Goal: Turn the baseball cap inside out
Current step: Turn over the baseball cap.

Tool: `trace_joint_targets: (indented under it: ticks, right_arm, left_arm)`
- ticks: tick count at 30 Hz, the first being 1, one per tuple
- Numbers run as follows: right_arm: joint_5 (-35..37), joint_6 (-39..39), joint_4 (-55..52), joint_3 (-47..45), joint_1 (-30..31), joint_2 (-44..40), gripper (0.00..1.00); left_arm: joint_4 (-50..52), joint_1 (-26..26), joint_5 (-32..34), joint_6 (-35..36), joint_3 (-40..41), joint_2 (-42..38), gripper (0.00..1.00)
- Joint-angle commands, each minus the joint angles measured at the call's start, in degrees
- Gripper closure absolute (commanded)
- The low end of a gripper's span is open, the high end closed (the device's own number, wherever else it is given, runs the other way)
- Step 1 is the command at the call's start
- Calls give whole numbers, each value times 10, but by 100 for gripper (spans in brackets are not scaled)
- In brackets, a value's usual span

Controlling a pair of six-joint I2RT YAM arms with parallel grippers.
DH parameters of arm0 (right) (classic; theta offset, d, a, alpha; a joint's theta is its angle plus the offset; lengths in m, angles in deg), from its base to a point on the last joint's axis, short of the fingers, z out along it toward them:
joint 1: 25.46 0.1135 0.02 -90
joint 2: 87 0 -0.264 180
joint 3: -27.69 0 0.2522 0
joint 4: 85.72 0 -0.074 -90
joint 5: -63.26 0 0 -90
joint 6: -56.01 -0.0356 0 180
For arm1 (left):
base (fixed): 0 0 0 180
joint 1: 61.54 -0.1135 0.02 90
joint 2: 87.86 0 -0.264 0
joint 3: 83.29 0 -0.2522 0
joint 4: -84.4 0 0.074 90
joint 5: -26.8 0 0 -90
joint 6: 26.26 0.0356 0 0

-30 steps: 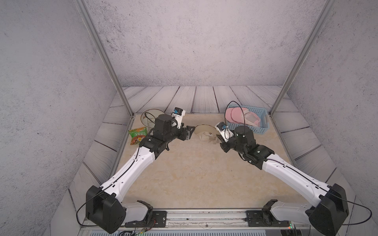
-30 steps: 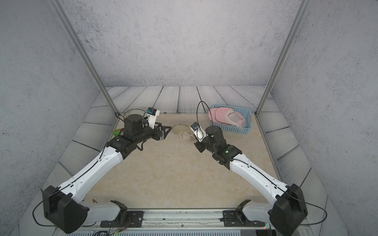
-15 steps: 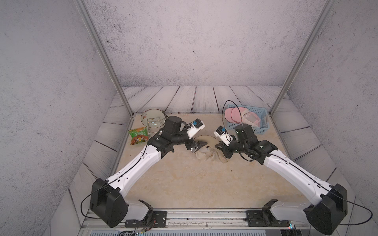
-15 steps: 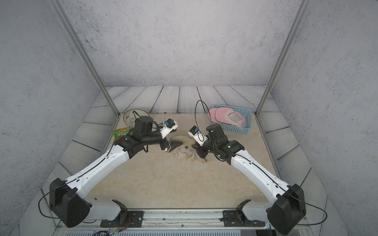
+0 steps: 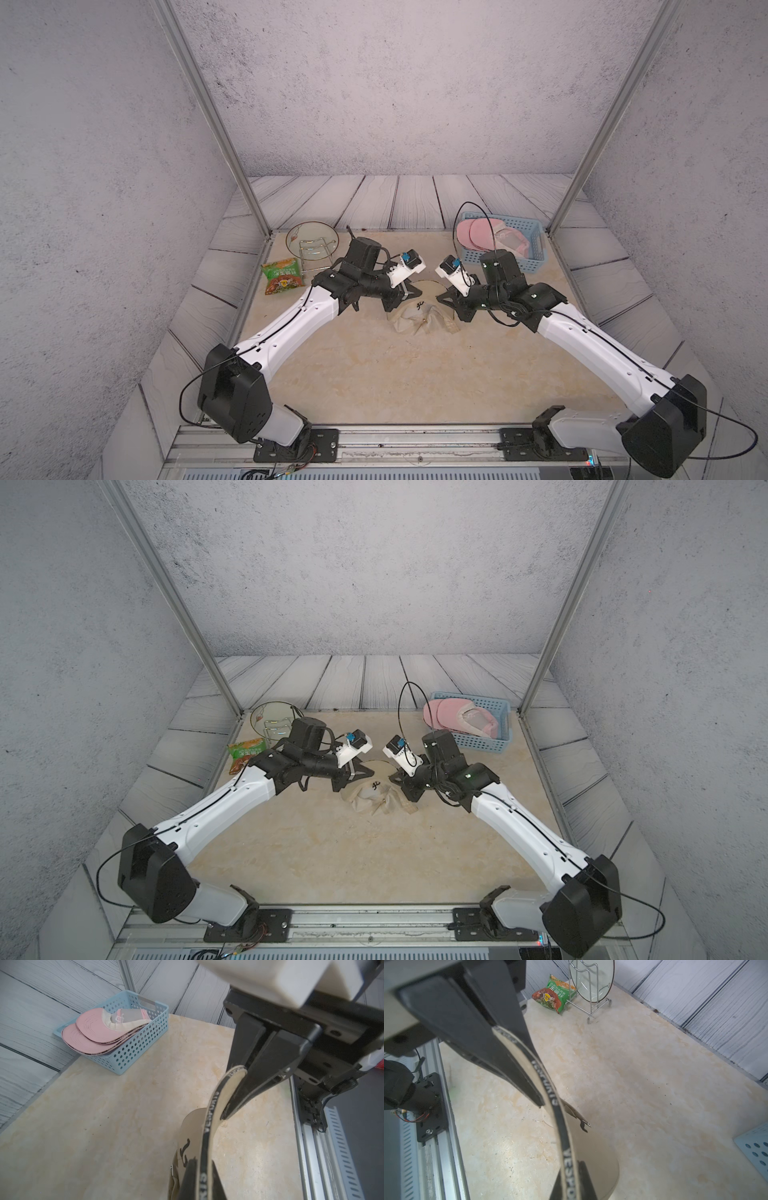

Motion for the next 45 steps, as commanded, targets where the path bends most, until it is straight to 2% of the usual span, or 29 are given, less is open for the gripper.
trace_joint_targets:
  ticks: [1,4,11,16,21,29,31,35,39,42,45]
  right_arm:
    - [-46,-13,18,-11,-15,-1,83]
    - [-87,-24,58,-52,-39,-10,73]
    - [-124,-7,90,-89,-54,15,63]
    - [-143,1,98,-93,-56,36,62]
    - [-140,7,102,-108,-59,45,62]
    - [-146,-9,143,-137,-65,32,61]
    - [-158,-15,157,-144,-66,27,63]
    - [-185,-29,175,-154,-67,19,79]
    - [-163,-78,223,-176,-70,5,87]
    - [-82,-152,257,-186,-69,1,95]
    - [69,-246,231,-169,-70,12,100]
  left_arm:
    - [-9,-18,-42,-59,-34,-12,100]
    - [-18,-38,-69,-92,-45,-29,100]
    - [-28,-54,-101,-118,-50,-61,100]
    - [-35,-66,-101,-138,-49,-73,100]
    - [-86,-90,-119,-185,-33,-92,100]
    - [-102,-97,-113,-199,-20,-110,100]
    - [-111,-100,-110,-208,-14,-111,100]
    - [-128,-110,-76,-238,-4,-115,100]
    - [-146,-121,-39,-278,9,-112,100]
    - [-168,-125,-3,-327,22,-108,100]
    - [-215,-125,12,-393,47,-104,100]
